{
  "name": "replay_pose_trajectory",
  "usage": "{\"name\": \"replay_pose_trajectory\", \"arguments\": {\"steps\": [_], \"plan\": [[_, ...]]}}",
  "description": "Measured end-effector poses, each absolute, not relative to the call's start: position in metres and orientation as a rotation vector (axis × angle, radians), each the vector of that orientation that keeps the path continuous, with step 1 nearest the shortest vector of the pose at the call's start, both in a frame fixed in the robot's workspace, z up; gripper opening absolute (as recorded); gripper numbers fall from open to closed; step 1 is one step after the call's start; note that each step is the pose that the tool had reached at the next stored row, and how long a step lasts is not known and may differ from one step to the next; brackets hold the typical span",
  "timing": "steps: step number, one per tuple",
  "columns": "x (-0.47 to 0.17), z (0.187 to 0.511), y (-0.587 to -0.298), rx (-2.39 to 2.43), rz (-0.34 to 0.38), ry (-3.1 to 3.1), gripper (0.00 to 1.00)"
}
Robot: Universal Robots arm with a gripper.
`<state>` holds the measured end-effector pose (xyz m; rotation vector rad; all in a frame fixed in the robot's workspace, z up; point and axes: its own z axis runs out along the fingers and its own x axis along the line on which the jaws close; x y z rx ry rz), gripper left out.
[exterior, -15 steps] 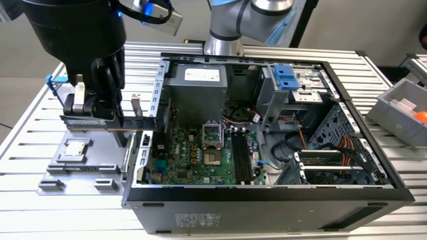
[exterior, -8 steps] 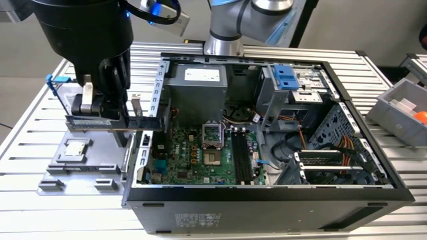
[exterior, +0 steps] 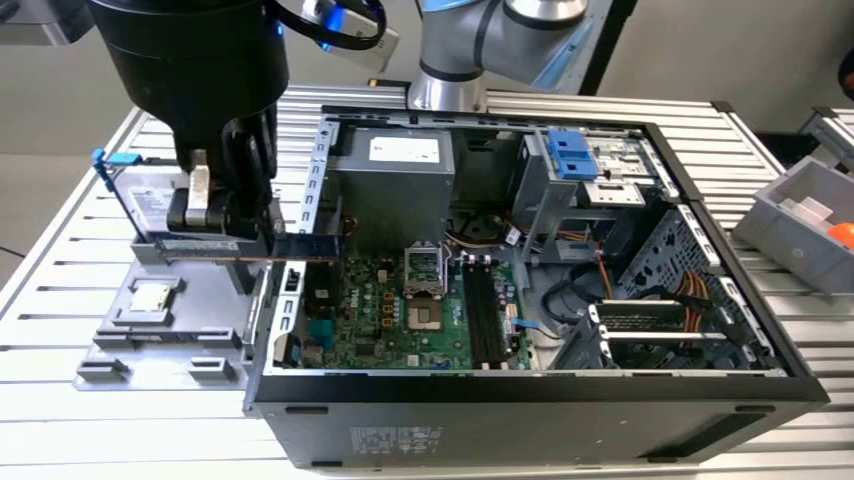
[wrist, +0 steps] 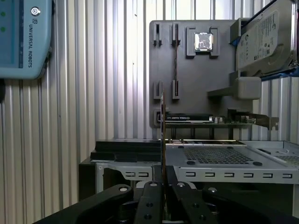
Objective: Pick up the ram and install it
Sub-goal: 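Pick up the ram and move it above insertion slot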
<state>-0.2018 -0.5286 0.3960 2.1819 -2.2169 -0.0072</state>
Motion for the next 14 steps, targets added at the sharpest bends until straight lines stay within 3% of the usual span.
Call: {"name": "replay_pose_trajectory", "arguments": {"steps": [14], "plan": [[-0.189,0.396,-0.529,2.182,-0.007,-2.217,0.0]]}}
